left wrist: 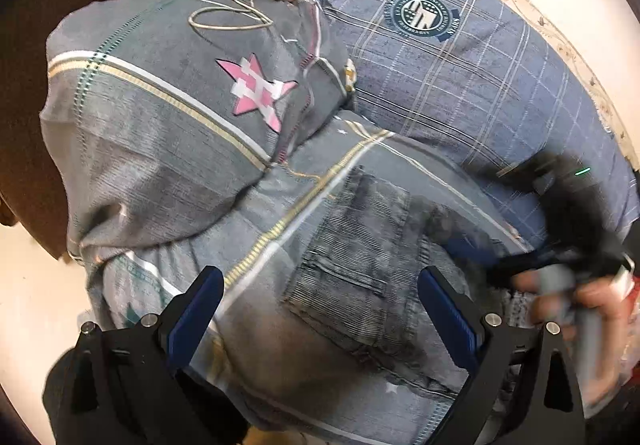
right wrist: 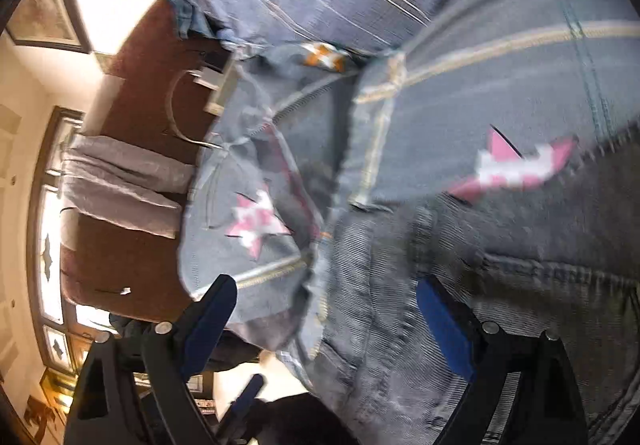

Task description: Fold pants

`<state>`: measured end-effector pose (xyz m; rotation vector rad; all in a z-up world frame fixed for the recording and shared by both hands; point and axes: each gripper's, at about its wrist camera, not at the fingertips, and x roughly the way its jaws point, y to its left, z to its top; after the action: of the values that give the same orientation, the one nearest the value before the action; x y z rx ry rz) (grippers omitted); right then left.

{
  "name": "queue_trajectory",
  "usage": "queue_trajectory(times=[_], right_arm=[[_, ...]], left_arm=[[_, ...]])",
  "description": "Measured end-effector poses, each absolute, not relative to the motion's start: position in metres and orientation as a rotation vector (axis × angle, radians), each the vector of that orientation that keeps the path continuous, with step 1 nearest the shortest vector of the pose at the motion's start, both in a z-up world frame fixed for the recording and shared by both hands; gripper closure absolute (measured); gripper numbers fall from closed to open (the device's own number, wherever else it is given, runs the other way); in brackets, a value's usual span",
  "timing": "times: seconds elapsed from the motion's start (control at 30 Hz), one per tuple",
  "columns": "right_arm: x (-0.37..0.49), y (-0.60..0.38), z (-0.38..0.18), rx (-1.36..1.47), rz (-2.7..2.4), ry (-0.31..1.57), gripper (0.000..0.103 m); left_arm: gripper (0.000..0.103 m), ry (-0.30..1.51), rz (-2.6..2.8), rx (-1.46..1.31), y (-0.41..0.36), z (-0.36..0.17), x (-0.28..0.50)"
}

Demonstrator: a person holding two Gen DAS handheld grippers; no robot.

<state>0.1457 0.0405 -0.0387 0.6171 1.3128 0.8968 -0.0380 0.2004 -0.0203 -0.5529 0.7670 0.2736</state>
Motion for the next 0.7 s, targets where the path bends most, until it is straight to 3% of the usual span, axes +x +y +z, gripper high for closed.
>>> queue_trajectory(times=[0.07,0.2,0.4,0.7], right_arm=[[0.151,0.045,-0.076,0.574,0.828,1.430,0.008],[0.139,0.019,-0.035,0.626,0.884,1.318,0.008],[0.099,-0.053,0.005,0.548,0.866,1.195,0.008],[0.070,-0.120,-0.017,0.604,0.826,1.186,0.008]], left_arm=[[0.006,0.766,0.255,-0.562,0.198,-0.017,-0.040],[0.006,0.766,0.252,-0.585,0.202,-0.013,-0.045],[0.006,0.825,0.133,-0.899,0.223,-0.036,-0.043],[0.006,0.905,0.027,-1.191,0.219,-0.078,-0.032]])
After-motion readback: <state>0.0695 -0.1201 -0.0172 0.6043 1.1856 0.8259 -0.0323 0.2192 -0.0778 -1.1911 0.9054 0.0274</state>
